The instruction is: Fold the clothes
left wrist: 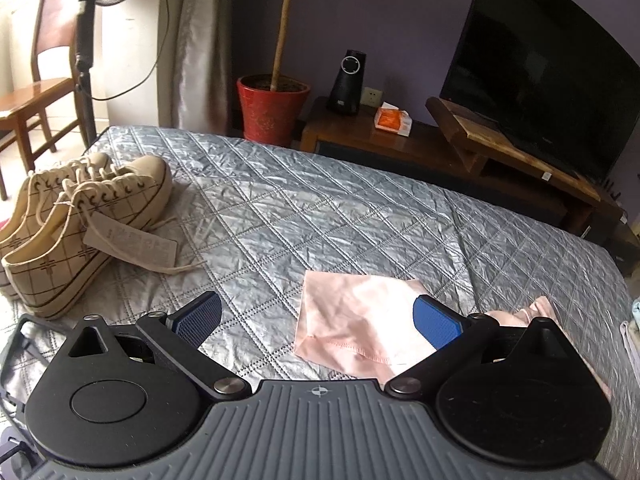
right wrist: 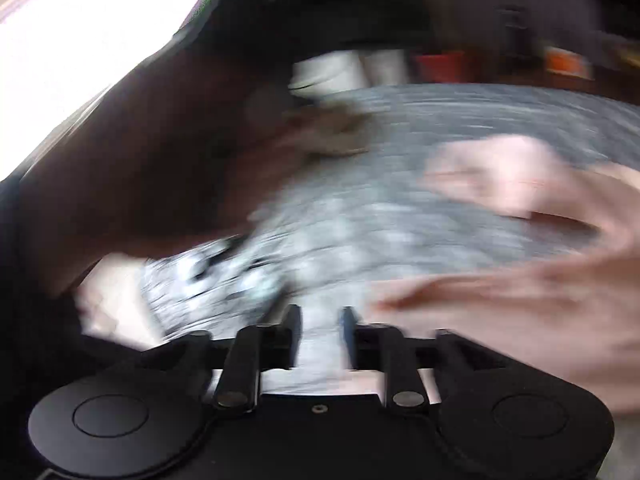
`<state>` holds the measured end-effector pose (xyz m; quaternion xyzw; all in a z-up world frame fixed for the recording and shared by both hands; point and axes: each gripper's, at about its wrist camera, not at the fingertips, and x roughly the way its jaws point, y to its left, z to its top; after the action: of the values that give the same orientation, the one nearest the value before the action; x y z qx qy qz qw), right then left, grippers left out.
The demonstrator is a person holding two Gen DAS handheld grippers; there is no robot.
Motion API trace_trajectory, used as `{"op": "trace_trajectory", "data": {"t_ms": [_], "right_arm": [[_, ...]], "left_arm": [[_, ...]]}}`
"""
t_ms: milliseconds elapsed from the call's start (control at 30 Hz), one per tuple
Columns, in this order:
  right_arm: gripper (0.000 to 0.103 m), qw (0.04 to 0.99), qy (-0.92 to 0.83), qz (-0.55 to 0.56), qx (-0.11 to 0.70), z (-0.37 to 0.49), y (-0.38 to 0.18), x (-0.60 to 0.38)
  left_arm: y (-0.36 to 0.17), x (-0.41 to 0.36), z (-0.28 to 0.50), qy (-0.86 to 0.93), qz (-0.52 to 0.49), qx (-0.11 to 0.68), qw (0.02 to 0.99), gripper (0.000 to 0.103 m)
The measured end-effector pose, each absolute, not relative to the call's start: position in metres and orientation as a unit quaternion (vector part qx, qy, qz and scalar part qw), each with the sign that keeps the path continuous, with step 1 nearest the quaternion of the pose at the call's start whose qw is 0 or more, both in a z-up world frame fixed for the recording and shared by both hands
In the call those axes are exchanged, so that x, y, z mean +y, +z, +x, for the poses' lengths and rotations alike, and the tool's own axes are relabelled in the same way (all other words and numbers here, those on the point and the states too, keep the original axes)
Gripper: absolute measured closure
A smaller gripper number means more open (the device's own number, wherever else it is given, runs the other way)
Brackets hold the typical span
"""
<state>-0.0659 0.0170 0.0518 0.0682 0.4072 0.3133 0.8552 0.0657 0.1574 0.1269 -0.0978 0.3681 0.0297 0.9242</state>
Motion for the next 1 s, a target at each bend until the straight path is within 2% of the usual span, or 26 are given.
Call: {"op": "trace_trajectory", "data": {"t_ms": [33,100,167,300,400,633,700,767,1000], "right_arm": [[0.058,0.867,0.28,0.069,0.406,-0.057,0.054,-0.009],[0.051,0.89,0.209,0.054,0.402,-0.039,0.058,-0.062],[0.036,0.906,0.142,0.037,0.398,-0.022,0.061,-0.115],[0.034,0.91,0.02,0.007,0.414,0.011,0.049,-0.206],[0.034,0.893,0.017,0.085,0.441,0.024,0.032,-0.254],[0.034,0.898,0.012,0.103,0.429,0.03,-0.001,-0.273],[0.042,0.896,0.017,0.084,0.436,0.034,-0.003,-0.27],[0.087,0.889,0.017,0.079,0.45,0.036,0.001,-0.271],[0.087,0.903,-0.013,0.007,0.43,0.0,0.037,-0.264]], "left_arm": [[0.127,0.157,0.065,0.028,-0.098,0.367,0.925,0.0],[0.127,0.157,0.065,0.028,-0.099,0.367,0.925,0.0],[0.126,0.157,0.066,0.029,-0.099,0.369,0.924,0.0],[0.123,0.152,0.067,0.025,-0.094,0.371,0.924,0.0],[0.121,0.145,0.07,0.022,-0.085,0.373,0.924,0.0],[0.117,0.126,0.074,0.007,-0.067,0.378,0.923,0.0],[0.116,0.121,0.075,0.003,-0.063,0.38,0.923,0.0],[0.115,0.118,0.076,0.002,-0.062,0.38,0.923,0.0],[0.114,0.111,0.078,-0.002,-0.061,0.381,0.923,0.0]]}}
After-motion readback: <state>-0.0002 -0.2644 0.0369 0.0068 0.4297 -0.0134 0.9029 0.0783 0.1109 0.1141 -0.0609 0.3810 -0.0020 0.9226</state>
